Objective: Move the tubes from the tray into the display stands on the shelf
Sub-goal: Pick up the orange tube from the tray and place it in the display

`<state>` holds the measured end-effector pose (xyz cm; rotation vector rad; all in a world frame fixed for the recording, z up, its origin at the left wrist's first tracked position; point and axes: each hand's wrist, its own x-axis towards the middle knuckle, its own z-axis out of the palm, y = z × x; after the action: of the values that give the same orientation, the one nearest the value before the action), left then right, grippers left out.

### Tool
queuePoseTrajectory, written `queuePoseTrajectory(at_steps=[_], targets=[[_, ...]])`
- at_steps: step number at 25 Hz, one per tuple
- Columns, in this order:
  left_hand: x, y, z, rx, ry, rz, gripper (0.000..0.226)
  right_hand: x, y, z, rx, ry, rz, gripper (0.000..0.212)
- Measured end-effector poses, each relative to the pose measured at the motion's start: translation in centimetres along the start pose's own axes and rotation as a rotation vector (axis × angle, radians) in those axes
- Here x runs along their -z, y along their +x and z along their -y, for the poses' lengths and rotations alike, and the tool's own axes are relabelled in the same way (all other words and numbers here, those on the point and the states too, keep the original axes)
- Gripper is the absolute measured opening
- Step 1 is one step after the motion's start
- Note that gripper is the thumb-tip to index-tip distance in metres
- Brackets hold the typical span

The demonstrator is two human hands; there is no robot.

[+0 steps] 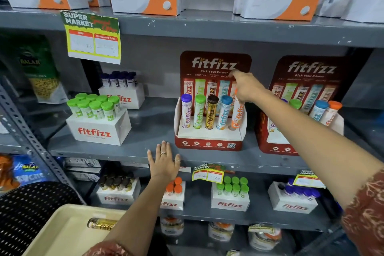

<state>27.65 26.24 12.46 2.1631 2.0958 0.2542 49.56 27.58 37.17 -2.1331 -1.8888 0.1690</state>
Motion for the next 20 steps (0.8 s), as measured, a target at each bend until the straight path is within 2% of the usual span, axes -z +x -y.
queuePoseTrajectory(at_steps=[5,12,20], targets=[[-0.2,0.0,0.0,0.005,0.016,-0.004,0.060,-1.4,0.4,-1.1,0.037,0.080,-0.050,0.068],[-0.2,-0.1,0.0,0.004,0.008,-0.015,0.060,-1.7,1.3,-1.0,-0.006,0.044,0.003,0.086],[-0.1,-0.1,-0.3,0.020,0.055,-0.004,0.062,-2.9,1.4,-1.7,0.017,0.085,0.016,0.078]])
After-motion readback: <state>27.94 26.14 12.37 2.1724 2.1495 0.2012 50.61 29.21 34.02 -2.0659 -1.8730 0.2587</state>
